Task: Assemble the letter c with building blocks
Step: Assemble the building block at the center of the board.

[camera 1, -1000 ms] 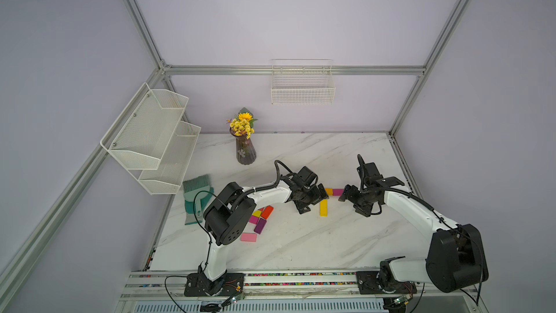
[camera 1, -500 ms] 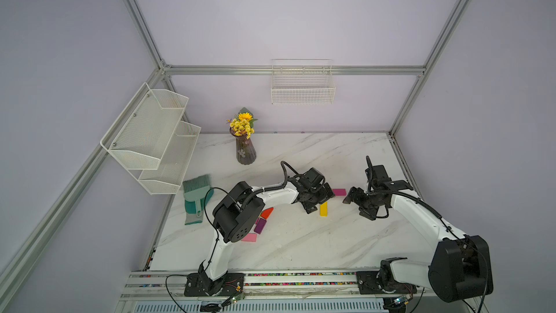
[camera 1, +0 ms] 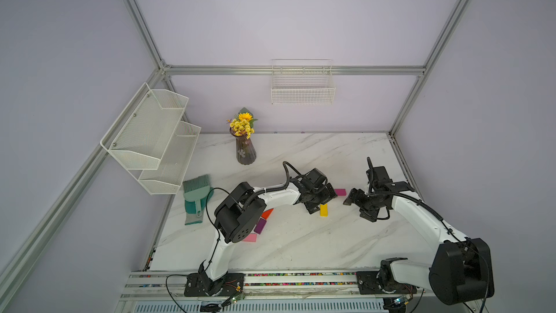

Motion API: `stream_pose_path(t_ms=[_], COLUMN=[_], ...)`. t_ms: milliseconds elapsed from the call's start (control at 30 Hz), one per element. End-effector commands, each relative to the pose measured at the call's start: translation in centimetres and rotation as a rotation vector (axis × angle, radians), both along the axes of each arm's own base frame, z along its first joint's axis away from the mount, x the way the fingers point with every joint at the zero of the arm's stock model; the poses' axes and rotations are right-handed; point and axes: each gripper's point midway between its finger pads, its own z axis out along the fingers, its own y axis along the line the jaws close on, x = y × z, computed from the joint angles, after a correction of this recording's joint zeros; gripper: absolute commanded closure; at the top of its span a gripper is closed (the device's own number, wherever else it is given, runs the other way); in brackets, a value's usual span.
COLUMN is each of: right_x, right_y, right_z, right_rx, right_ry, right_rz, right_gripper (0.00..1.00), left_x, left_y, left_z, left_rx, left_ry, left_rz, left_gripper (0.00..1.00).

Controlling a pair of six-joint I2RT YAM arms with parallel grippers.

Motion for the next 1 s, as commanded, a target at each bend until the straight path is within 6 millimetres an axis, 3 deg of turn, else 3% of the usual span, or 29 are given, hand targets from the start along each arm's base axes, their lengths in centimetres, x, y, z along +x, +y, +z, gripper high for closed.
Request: stream_pose_path(t_ms=[0,400,733,967], right_x=[-0.5,-0.6,-1.6,-2.0], right_y=[-0.2,0.2,3.0,7.1], right_z=[0.1,0.1,-0.7,-1.8], right_rx=[0.000,0.023,0.228,0.276], right_ry=[0.002,-0.012,-0.062,-0.112], right_rz=[-0.005,0.013,-0.089,-0.140], right_gripper=[0.14,0.14,0.17,0.17], left_x=[0.3,0.5,3.5,5.7], left_y=[-1.4,-1.1,3.1,6.4], left_z=[1.4,1.5,3.7,4.7], left_rx=[-0.048,-0.050,0.000,0.010], left_ry=[-0.025,-0.032,-0.076,-0.080], left_rz=[-0.002,-0.011,-0.023,-0.036], left_gripper=[0.00,0.00,0.00,0.00])
